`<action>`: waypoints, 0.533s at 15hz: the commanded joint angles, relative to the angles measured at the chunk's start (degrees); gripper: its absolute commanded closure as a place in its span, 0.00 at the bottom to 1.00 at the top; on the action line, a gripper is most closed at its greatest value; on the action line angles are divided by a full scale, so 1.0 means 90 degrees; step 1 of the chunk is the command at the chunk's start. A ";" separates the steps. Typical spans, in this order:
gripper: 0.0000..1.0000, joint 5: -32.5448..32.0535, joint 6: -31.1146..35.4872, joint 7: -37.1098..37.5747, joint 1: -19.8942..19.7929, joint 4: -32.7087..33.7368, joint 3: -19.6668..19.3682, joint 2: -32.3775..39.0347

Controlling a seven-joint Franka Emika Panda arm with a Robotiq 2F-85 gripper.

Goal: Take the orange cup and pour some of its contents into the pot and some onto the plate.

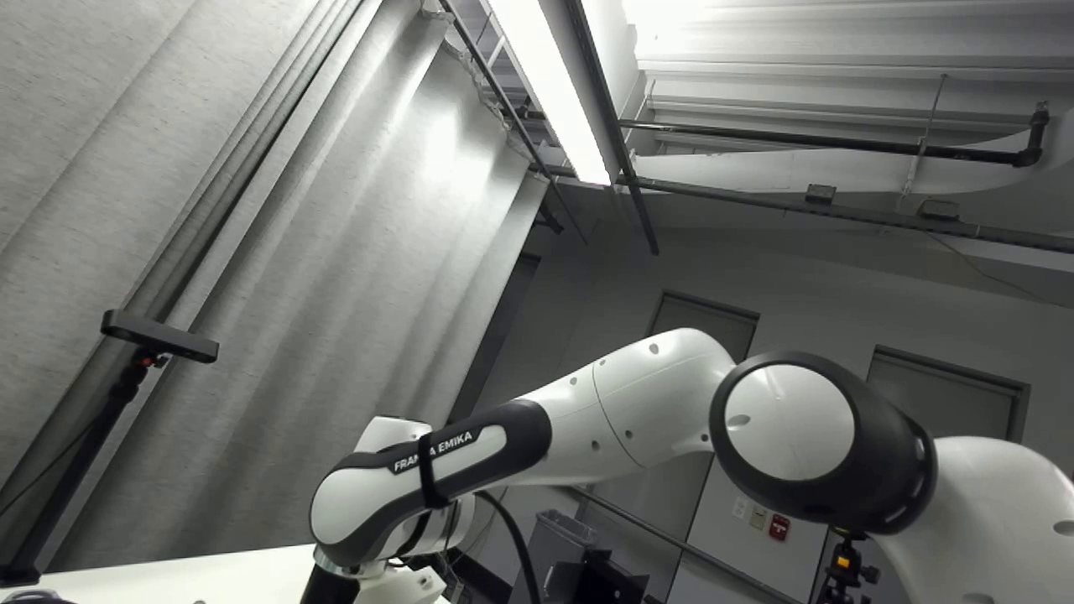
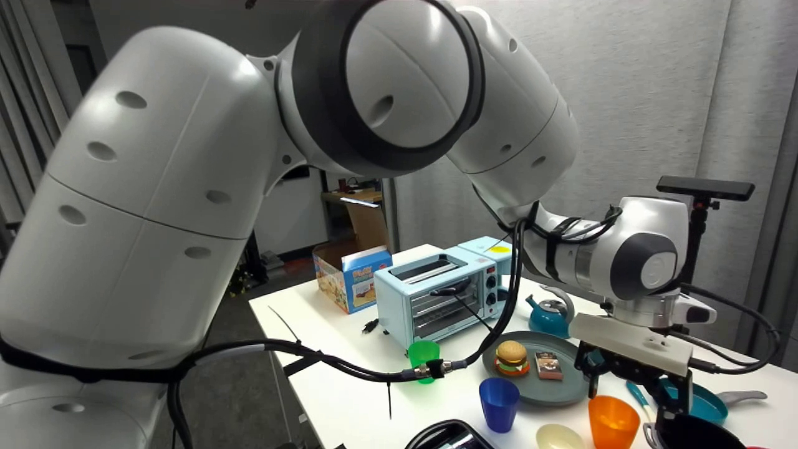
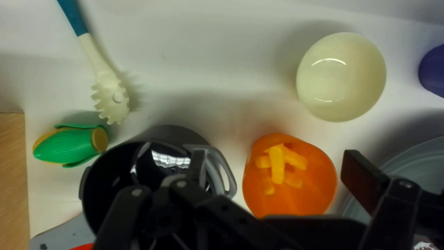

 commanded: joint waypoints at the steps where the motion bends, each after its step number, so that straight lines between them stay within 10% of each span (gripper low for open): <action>1: 0.00 0.0455 0.0334 0.0086 -0.0039 0.0087 0.0133 0.0189; 8: 0.00 0.0826 0.0571 0.0296 -0.0007 -0.0001 0.0140 0.0370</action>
